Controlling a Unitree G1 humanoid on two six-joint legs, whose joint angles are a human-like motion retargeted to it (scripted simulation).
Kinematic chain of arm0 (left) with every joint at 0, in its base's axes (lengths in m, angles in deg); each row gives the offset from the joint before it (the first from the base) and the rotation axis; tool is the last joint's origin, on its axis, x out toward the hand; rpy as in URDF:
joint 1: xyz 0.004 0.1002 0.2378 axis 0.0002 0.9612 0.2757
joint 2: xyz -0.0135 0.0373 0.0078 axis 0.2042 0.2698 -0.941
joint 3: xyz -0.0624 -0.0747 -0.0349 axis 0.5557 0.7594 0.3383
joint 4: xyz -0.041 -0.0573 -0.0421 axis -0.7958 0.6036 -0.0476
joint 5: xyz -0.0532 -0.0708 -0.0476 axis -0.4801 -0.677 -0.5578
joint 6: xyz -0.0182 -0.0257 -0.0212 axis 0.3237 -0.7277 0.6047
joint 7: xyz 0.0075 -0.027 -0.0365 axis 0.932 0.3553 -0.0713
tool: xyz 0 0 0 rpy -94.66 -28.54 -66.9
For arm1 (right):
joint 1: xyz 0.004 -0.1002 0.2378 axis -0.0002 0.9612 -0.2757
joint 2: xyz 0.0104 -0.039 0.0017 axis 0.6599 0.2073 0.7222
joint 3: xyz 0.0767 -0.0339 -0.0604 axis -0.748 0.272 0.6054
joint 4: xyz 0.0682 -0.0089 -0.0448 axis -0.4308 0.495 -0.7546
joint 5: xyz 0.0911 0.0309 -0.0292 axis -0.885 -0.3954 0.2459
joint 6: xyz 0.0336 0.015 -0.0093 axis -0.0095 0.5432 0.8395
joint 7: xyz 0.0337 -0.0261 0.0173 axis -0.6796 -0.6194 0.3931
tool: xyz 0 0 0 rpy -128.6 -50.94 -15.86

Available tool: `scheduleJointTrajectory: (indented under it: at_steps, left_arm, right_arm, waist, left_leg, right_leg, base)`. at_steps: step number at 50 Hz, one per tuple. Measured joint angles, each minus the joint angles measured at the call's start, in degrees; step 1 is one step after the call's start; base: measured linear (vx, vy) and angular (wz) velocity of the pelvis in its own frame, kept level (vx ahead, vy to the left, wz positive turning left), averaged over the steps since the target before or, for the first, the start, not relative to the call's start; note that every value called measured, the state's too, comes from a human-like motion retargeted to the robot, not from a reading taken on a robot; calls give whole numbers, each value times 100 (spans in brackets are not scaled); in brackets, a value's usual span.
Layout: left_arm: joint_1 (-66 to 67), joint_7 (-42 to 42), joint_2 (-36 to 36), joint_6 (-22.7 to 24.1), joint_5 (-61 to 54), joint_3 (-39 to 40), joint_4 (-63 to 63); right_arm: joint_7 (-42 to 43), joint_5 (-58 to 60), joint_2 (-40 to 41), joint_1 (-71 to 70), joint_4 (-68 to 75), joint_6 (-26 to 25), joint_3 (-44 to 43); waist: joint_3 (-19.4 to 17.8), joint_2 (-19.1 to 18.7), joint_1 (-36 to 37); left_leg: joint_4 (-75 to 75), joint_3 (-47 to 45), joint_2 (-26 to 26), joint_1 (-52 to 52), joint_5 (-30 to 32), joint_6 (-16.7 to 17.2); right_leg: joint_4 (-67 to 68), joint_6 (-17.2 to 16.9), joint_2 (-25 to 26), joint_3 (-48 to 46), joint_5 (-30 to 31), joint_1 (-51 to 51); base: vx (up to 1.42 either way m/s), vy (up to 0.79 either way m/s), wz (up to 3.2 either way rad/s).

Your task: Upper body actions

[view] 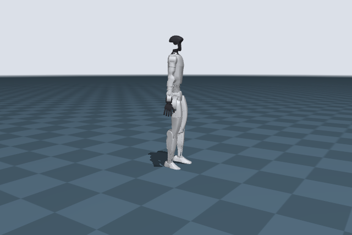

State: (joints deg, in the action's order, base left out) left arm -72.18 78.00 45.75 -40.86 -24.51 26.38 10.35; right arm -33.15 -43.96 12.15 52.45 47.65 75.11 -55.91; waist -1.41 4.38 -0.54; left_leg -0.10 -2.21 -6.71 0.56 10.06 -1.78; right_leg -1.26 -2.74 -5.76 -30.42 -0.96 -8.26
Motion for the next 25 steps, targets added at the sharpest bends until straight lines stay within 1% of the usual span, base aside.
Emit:
scheduleJointTrajectory:
  at_steps: [11,25]
  left_arm:
    - [53,10,16,1,28,-20,55]
    - [24,7,43,5,27,-66,11]
  right_arm:
    - [-13,2,-3,-6,1,25,-43]
    - [-23,25,28,-6,19,17,-49]
  waist:
    - [4,-19,-38]
    - [62,-79,-170]
  left_leg:
    - [-25,-2,26,-9,-10,22]
    - [-15,-198,133,-64,-63,34]
  right_leg:
    - [10,23,14,31,35,3]
    - [49,65,67,248,112,99]
  base:
    - [0,0,-1]
    - [-3,-9,-16]
